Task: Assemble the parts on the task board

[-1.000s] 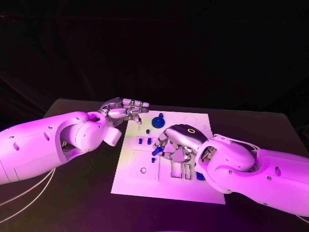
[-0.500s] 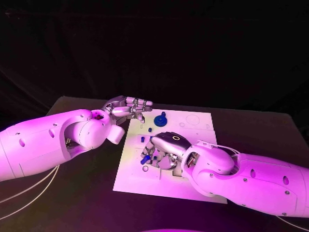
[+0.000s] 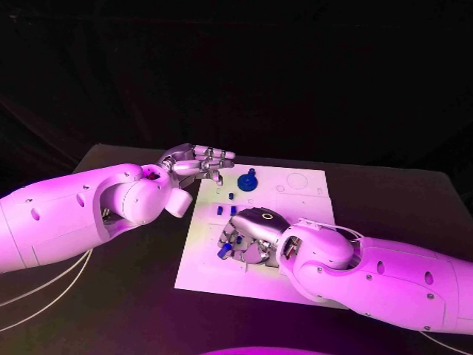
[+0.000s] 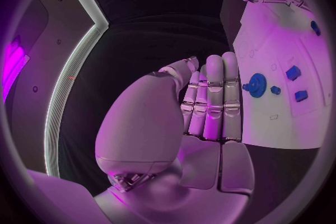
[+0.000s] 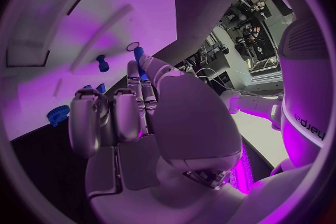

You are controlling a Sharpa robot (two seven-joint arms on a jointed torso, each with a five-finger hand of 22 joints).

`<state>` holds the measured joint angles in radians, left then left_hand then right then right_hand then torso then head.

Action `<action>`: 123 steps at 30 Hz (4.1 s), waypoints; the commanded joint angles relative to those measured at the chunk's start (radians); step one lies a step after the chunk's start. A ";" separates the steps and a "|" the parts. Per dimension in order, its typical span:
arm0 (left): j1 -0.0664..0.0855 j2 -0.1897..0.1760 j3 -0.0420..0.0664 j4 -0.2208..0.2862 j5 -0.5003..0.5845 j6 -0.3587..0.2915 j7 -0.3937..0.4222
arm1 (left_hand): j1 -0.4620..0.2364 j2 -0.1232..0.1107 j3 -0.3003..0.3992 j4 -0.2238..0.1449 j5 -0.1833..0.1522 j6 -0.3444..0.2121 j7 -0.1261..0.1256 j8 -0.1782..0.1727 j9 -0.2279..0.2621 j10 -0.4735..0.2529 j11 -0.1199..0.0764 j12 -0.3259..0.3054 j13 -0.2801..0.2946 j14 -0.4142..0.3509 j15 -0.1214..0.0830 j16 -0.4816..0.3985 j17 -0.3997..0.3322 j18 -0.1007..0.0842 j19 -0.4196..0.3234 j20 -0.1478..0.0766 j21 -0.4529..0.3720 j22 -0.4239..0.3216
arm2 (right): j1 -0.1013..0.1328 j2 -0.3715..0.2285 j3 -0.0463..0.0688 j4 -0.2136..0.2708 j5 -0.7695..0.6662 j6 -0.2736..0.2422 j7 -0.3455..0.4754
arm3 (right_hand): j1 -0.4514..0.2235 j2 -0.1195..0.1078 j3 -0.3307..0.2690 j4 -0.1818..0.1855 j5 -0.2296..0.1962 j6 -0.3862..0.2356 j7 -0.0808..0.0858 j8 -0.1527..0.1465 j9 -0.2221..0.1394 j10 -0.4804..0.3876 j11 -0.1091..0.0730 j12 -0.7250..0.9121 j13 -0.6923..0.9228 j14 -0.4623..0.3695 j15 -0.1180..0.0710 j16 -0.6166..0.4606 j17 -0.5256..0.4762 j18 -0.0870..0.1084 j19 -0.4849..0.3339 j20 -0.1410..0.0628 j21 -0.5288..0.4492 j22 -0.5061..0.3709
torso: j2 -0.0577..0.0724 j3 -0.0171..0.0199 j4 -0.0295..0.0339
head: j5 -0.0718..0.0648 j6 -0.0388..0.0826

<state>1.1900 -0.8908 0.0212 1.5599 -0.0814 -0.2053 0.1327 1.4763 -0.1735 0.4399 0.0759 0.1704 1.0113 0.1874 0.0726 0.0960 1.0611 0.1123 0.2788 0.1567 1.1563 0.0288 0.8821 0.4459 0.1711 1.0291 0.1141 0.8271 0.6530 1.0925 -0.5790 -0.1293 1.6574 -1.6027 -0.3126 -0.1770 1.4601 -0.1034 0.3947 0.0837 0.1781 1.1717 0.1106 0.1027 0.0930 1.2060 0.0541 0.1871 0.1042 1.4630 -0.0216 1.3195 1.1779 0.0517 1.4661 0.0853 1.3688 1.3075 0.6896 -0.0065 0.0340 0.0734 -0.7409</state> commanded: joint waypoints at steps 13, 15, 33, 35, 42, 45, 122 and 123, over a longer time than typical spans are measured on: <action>0.000 -0.003 0.001 0.004 0.004 0.014 0.008 | 0.000 0.008 -0.005 0.000 0.002 -0.003 -0.002 0.000 -0.001 -0.008 0.001 0.005 0.002 -0.008 0.001 -0.005 -0.002 0.014 -0.009 0.002 -0.004 -0.002 | -0.001 -0.007 0.000 -0.008 -0.113 0.064 -0.053 | -0.009 0.002 0.008 0.001 0.007 0.006 0.008 0.003 0.034 0.009 0.000 -0.006 0.002 0.036 -0.003 0.003 0.000 -0.010 0.029 -0.005 -0.004 0.208 | -0.001 0.0005 -0.0001 | -0.001 -0.004; 0.000 -0.003 0.001 0.004 0.004 0.014 0.008 | 0.000 0.008 -0.005 0.000 0.002 -0.003 -0.002 0.000 -0.001 -0.008 0.001 0.005 0.002 -0.008 0.001 -0.005 -0.002 0.014 -0.009 0.002 -0.004 -0.002 | -0.001 -0.004 0.000 -0.007 -0.121 0.073 -0.056 | -0.011 0.001 0.008 0.000 0.008 0.007 0.008 0.004 0.034 0.009 0.000 -0.006 0.002 0.036 -0.002 0.003 -0.001 -0.010 0.028 -0.005 -0.005 0.207 | 0.000 0.0007 0.0005 | -0.001 -0.004; 0.001 -0.004 0.001 0.006 0.004 0.016 0.004 | 0.000 0.009 -0.007 0.000 0.002 -0.002 -0.003 0.001 -0.001 -0.007 0.001 0.007 0.002 -0.008 0.001 -0.005 -0.003 0.014 -0.009 0.002 -0.004 -0.002 | -0.004 0.039 -0.006 -0.010 -0.135 0.087 -0.070 | -0.059 -0.027 0.004 0.008 0.007 -0.035 0.025 -0.023 0.031 -0.018 0.014 -0.035 -0.003 0.034 0.009 0.002 -0.003 -0.006 0.021 0.001 -0.024 0.202 | -0.002 -0.0017 0.0013 | -0.006 -0.004; 0.001 -0.004 0.001 0.006 0.004 0.016 0.003 | 0.000 0.009 -0.007 0.000 0.002 -0.002 -0.003 0.001 -0.001 -0.007 0.001 0.007 0.002 -0.008 0.001 -0.005 -0.003 0.014 -0.009 0.002 -0.004 -0.002 | -0.004 0.041 -0.006 -0.012 -0.135 0.083 -0.073 | -0.079 -0.041 0.000 0.015 0.011 -0.064 0.038 -0.038 0.025 -0.051 0.027 -0.052 -0.010 0.031 0.020 -0.004 -0.013 -0.003 0.012 0.008 -0.046 0.196 | -0.002 -0.0013 0.0013 | -0.005 -0.004; 0.001 -0.004 0.001 0.005 0.004 0.017 0.002 | 0.000 0.009 -0.007 0.000 0.002 -0.002 -0.003 0.001 -0.001 -0.007 0.001 0.007 0.002 -0.008 0.001 -0.005 -0.003 0.014 -0.009 0.002 -0.004 -0.002 | -0.005 0.043 -0.007 -0.014 -0.136 0.057 -0.077 | -0.112 -0.073 -0.031 0.020 0.035 -0.159 0.059 -0.041 0.001 -0.134 0.053 -0.068 -0.021 0.006 0.041 -0.047 -0.077 0.013 -0.023 0.030 -0.130 0.173 | -0.002 -0.0007 0.0004 | -0.005 -0.002; 0.001 -0.004 0.001 0.005 0.004 0.018 0.001 | 0.000 0.009 -0.007 0.000 0.002 -0.002 -0.003 0.001 -0.001 -0.007 0.001 0.007 0.002 -0.008 0.001 -0.005 -0.003 0.014 -0.009 0.002 -0.004 -0.002 | -0.006 0.041 -0.007 -0.011 -0.138 0.042 -0.077 | -0.112 -0.074 -0.039 0.017 0.038 -0.168 0.056 -0.040 -0.001 -0.148 0.053 -0.066 -0.022 0.003 0.041 -0.053 -0.087 0.016 -0.028 0.032 -0.144 0.169 | -0.002 -0.0005 0.0004 | -0.005 0.000; 0.000 -0.025 -0.015 0.010 0.004 0.029 -0.007 | -0.006 0.011 -0.012 0.002 0.002 -0.002 -0.003 0.002 -0.002 -0.010 0.001 0.009 0.002 -0.009 0.002 -0.006 -0.006 0.014 -0.009 0.002 -0.007 -0.004 | -0.053 -0.418 -0.003 0.211 0.076 -0.004 -0.429 | -0.278 0.038 -0.584 0.209 0.199 -0.096 -0.030 0.141 0.209 0.200 -0.050 1.134 1.172 0.076 -0.039 0.170 0.231 -0.050 0.102 -0.036 0.194 0.261 | -0.012 -0.0037 -0.0256 | -0.097 -0.004; 0.000 -0.025 -0.015 0.011 0.004 0.029 -0.007 | -0.006 0.011 -0.012 0.002 0.002 -0.002 -0.003 0.002 -0.002 -0.010 0.001 0.009 0.002 -0.009 0.002 -0.006 -0.006 0.014 -0.009 0.002 -0.007 -0.004 | -0.054 -0.416 -0.003 0.208 0.077 0.006 -0.432 | -0.279 0.038 -0.586 0.209 0.192 -0.096 -0.031 0.142 0.211 0.199 -0.050 1.134 1.173 0.076 -0.039 0.170 0.231 -0.050 0.102 -0.036 0.194 0.261 | -0.012 -0.0038 -0.0260 | -0.098 -0.005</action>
<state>1.1898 -0.9170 0.0058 1.5669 -0.0813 -0.1938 0.1242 1.4722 -0.1695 0.4314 0.0789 0.1704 1.0113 0.1874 0.0726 0.0952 1.0576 0.1158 0.2827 0.1575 1.1562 0.0289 0.8821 0.4409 0.1711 1.0255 0.1177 0.8226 0.6501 1.0436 -0.9968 -0.1289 1.8686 -1.5154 -0.3524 -0.5919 1.1895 -0.0662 -0.1850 0.2941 0.3741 1.0809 0.0836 0.2435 0.3043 1.3972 0.0053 1.3182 1.2758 1.4663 -0.0611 1.4832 1.3078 0.0140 1.4642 0.0514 1.5592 1.3077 0.6776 -0.0093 0.0082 -0.0235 -0.7451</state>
